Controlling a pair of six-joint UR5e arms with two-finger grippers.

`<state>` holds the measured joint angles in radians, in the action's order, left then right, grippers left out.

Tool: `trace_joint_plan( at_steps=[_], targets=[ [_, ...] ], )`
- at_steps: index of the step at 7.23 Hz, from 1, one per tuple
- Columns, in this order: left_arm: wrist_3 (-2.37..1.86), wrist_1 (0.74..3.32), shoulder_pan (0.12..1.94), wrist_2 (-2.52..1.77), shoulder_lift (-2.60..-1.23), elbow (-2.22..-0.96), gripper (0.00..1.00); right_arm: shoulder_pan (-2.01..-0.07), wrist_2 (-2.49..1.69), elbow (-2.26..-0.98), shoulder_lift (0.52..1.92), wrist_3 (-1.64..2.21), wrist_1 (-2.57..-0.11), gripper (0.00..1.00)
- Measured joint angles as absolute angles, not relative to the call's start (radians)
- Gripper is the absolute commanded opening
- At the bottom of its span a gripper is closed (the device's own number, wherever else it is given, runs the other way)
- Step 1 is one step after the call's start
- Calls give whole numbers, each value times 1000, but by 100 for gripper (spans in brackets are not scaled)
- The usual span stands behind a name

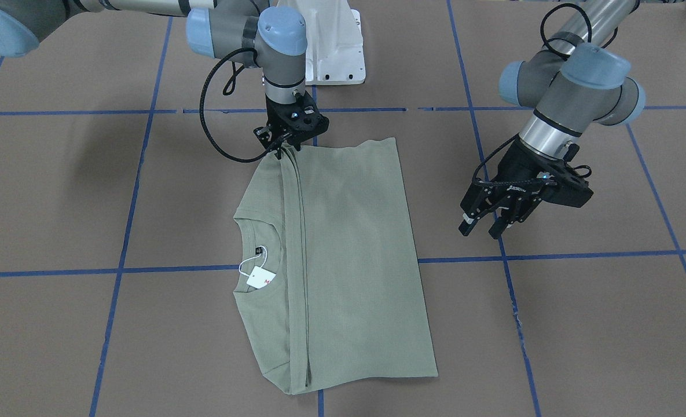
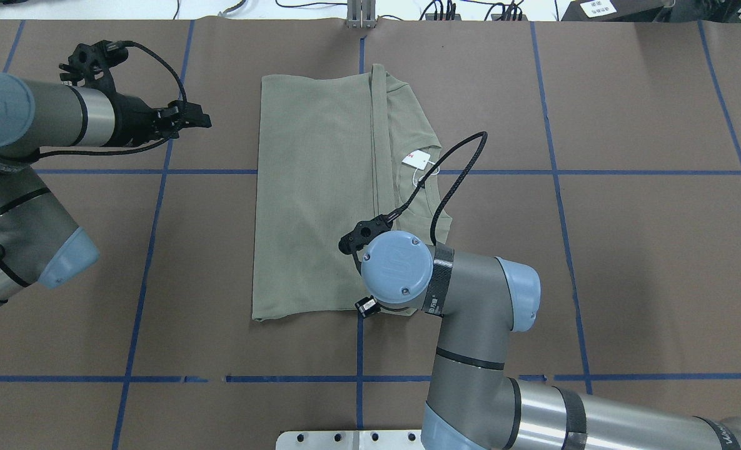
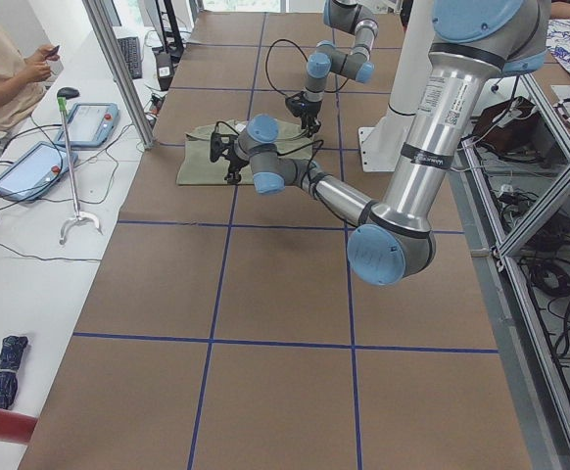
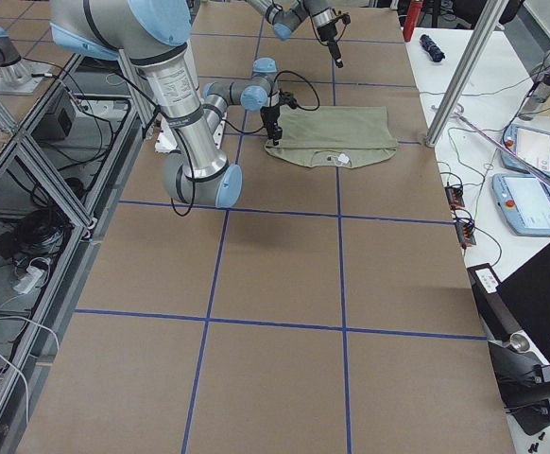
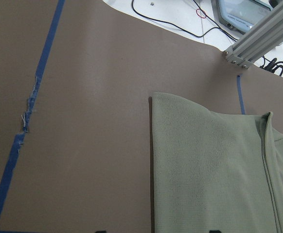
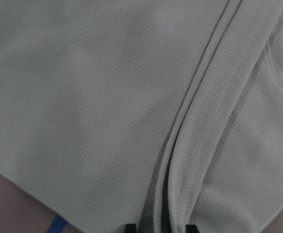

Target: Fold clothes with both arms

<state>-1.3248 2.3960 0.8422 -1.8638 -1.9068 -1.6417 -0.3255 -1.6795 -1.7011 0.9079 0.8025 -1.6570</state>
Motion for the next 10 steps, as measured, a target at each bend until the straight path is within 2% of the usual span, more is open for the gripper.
trace_joint_plan(
  at_steps=[3, 5, 7, 10],
  targets=[
    [-1333, 2396, 842, -1864, -1907, -1648, 76, -348, -1684, -1709, 919, 791, -1658, 0],
    [-1348, 2395, 842, -1864, -1908, -1660, 76, -355, -1695, -1784, 999, 795, -1656, 0],
    [-1362, 2395, 842, -1863, -1908, -1666, 76, -313, -1674, -1832, 1056, 881, -1653, 100],
    [-1368, 2395, 842, -1862, -1908, -1667, 76, -302, -1668, -1847, 1062, 924, -1653, 100]
  ],
)
